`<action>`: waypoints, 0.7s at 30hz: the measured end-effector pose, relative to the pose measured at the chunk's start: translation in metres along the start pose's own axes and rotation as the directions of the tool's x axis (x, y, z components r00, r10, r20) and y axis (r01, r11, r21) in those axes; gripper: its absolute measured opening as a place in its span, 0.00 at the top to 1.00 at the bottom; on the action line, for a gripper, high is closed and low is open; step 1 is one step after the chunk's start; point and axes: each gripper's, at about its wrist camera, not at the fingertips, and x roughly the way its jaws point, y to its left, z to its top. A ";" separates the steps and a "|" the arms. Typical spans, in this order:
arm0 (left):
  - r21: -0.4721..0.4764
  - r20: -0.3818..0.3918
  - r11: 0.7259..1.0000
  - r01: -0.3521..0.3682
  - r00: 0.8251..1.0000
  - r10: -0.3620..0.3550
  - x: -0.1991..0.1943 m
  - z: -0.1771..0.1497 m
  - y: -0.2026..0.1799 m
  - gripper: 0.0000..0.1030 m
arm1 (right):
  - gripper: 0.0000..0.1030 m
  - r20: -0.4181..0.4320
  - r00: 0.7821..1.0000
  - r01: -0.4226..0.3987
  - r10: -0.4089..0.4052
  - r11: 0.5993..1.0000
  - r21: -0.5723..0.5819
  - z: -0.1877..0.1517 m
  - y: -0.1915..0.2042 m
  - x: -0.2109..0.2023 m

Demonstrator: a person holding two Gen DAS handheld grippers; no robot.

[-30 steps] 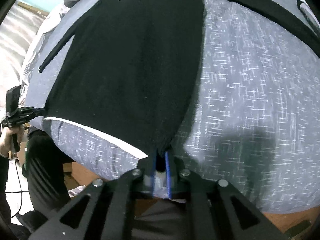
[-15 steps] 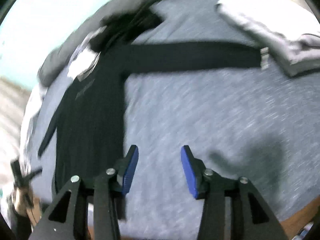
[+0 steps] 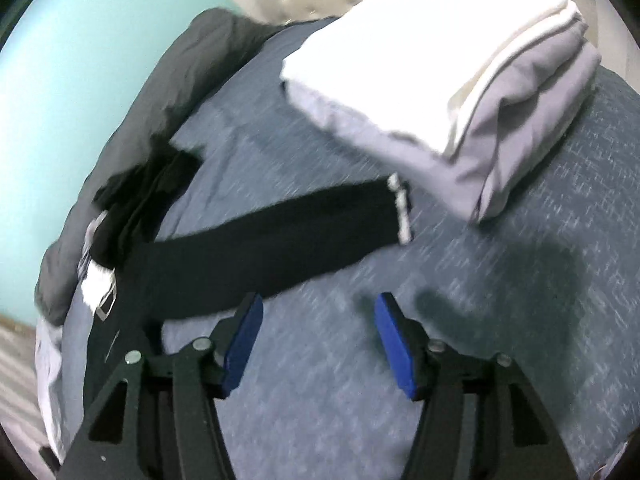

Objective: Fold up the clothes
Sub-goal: 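Tug the hem flat, then open both tools and lift them away, then grasp the white drawstring of the black hooded garment with the right tool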

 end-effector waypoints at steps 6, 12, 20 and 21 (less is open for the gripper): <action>-0.012 0.042 0.999 -0.032 0.999 0.033 0.016 0.014 0.004 0.20 | 0.40 0.029 0.997 0.062 -0.066 0.992 0.110 0.019 -0.022 0.028; -0.020 0.056 0.997 -0.071 0.996 0.072 0.030 0.015 0.007 0.20 | 0.40 0.050 0.993 0.096 -0.104 0.986 0.137 0.029 -0.033 0.050; -0.067 0.095 0.995 -0.076 0.992 0.082 0.033 0.013 0.017 0.08 | 0.63 0.093 0.980 0.170 -0.174 0.984 0.056 0.034 -0.023 0.062; -0.071 0.099 0.995 -0.076 0.992 0.083 0.033 0.012 0.018 0.08 | 0.70 0.095 0.977 0.186 -0.189 0.982 0.040 0.033 -0.020 0.062</action>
